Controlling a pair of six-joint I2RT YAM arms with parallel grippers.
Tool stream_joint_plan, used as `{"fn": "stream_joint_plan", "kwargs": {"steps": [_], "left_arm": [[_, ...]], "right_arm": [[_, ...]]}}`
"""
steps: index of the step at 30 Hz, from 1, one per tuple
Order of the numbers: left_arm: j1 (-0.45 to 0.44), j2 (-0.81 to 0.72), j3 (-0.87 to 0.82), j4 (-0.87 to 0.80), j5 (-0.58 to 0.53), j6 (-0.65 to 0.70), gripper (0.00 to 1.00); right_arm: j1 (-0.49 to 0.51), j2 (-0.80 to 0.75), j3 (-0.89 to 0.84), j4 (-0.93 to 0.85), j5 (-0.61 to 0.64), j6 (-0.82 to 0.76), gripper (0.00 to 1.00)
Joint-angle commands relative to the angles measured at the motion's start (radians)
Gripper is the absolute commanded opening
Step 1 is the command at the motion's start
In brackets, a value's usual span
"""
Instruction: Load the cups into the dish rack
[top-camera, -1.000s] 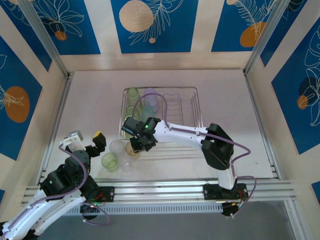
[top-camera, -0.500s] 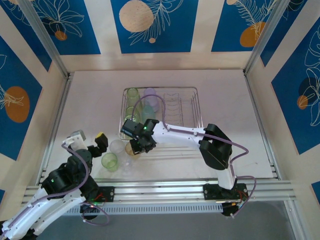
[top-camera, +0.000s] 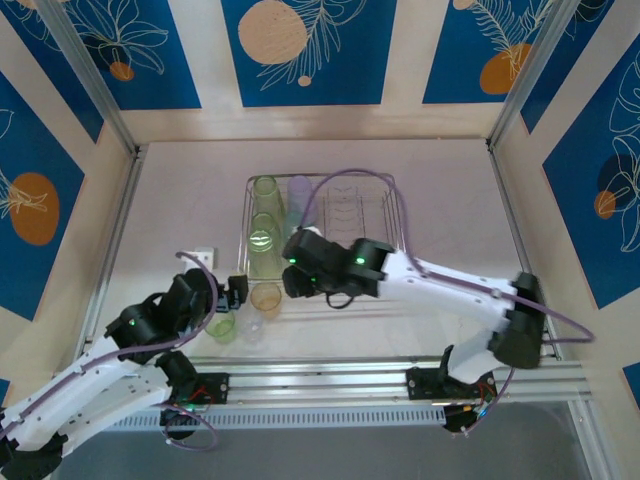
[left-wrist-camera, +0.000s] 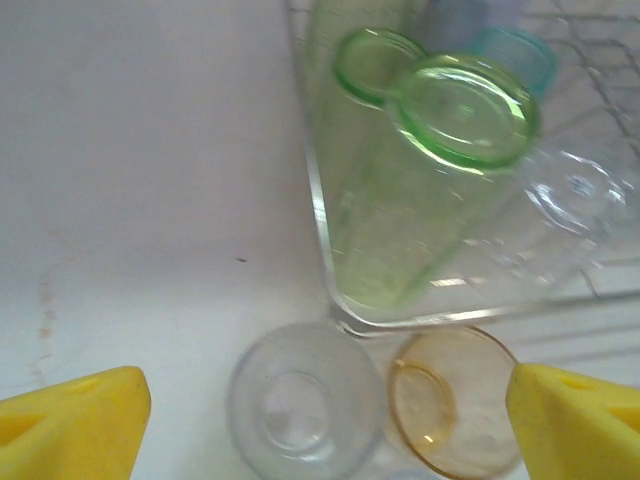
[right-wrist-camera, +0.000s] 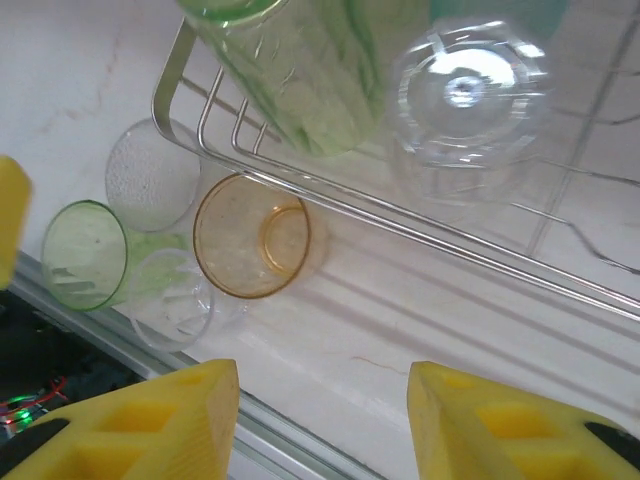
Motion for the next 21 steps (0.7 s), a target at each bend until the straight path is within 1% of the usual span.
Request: {"fn": "stream_joint_plan", "kwargs": {"steps": [1, 4, 7, 9, 13, 17, 21], "left_arm": [[0.001, 0.041, 0.043, -0.046, 0.29, 0.072, 0.84], [-0.002, 0.13, 0.057, -0.047, 0.457, 0.072, 0.77], [-0.016, 0.256, 0.093, -0.069, 0.53, 0.072, 0.7], [-0.04, 0.328, 0.125, -0.089, 0.512, 0.07, 0.66], [-0.082, 0.426, 0.179, -0.123, 0.423, 0.049, 0.65], [-0.099, 0.493, 0.195, -0.11, 0.371, 0.022, 0.65], [-0.11, 0.591, 0.227, -0.101, 0.351, 0.035, 0.65]], "right_arm": [[-0.033, -0.132, -0.124, 0.02, 0.084, 0.031, 0.5], [-0.101, -0.284, -0.23, 0.016, 0.085, 0.04, 0.5], [-0.179, -0.429, -0.303, -0.01, 0.068, 0.052, 0.51], [-0.22, -0.502, -0.329, -0.039, 0.062, 0.053, 0.51], [-0.278, -0.622, -0.354, -0.101, 0.06, 0.052, 0.51], [-0.327, -0.673, -0.364, -0.143, 0.038, 0.045, 0.51], [-0.355, -0.691, -0.376, -0.144, 0.014, 0.036, 0.53]]}}
